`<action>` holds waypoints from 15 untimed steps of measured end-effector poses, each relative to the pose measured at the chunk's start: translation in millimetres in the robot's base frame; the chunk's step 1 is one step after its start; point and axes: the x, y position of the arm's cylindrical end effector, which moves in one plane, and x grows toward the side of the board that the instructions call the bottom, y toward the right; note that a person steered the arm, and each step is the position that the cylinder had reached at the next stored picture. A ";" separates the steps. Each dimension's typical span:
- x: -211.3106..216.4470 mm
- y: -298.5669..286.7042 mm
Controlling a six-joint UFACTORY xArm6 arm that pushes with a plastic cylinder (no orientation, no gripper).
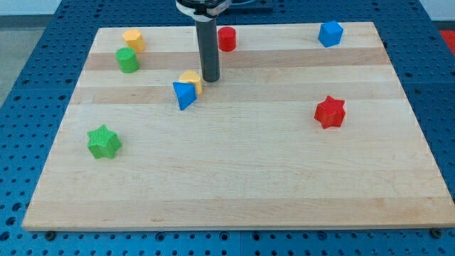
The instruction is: Push the yellow heart below the green circle
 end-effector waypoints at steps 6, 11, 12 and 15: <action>18.4 -12.5; 31.2 -12.5; 31.2 -16.4; 31.3 -86.3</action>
